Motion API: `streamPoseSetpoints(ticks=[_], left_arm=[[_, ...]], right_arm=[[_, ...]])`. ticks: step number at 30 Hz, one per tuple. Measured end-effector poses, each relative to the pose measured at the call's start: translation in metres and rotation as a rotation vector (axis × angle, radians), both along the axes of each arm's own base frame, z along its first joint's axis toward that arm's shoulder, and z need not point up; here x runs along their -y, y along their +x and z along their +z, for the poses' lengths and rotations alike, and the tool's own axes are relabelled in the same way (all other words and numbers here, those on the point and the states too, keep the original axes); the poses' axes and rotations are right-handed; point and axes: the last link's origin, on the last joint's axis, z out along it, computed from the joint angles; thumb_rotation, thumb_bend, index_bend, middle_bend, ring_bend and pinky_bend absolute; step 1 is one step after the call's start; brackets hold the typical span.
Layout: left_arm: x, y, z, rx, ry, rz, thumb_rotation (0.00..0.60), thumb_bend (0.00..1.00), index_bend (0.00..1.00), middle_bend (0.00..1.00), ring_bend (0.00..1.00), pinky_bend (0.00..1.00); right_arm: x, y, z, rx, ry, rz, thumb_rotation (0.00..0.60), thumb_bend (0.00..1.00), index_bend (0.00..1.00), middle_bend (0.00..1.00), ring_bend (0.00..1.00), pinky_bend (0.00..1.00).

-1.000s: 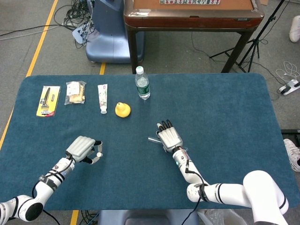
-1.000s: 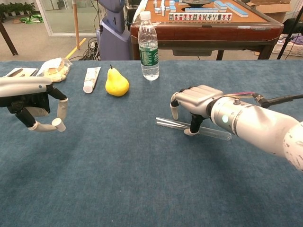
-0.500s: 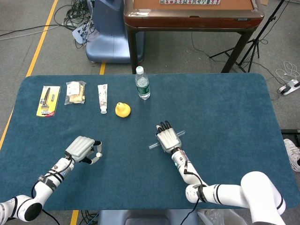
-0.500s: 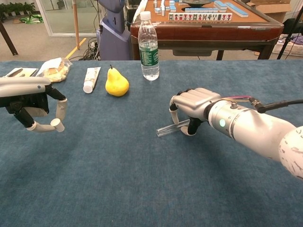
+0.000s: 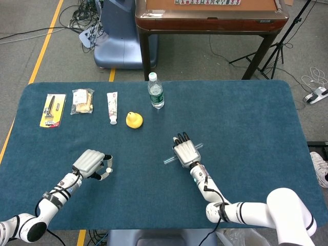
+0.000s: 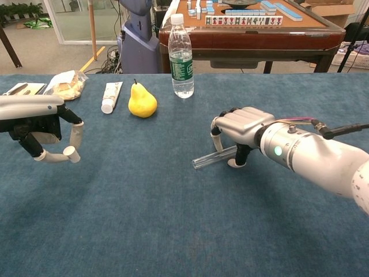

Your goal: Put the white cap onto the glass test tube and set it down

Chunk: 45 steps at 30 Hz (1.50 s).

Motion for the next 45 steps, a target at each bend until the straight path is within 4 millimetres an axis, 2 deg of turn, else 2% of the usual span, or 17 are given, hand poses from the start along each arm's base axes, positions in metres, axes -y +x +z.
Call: streamPoseSetpoints(ticks=[16,28,38,45], left_arm=[[0.0,-0.002,0.001,-0.003,0.001,0.004,0.6,0.3,0.61,1.0,1.0,1.0],[-0.003,-0.003,0.006,0.006,0.02,0.013,0.6,0.3,0.61,1.0,1.0,1.0],[-0.016,0.007,0.021,0.134,0.064,0.06,0.6,0.3,0.62,1.0,1.0,1.0],[-0.029,0.017,0.042,0.285,0.117,0.107,0.6,0.3,0.62,1.0,1.0,1.0]], right_arm=[[0.001,0.001,0.0,0.009,0.004,-0.011,0.6,0.37,0.48,0.15,0.0,0.0],[0.002,0.005,0.001,0.037,-0.002,-0.013,0.6,0.53,0.59,0.24,0.0,0.0],[0.003,0.015,0.025,0.241,-0.012,-0.058,0.6,0.56,0.67,0.32,0.11,0.0],[0.006,0.028,0.039,0.428,-0.011,-0.089,0.6,0.56,0.69,0.36,0.18,0.08]])
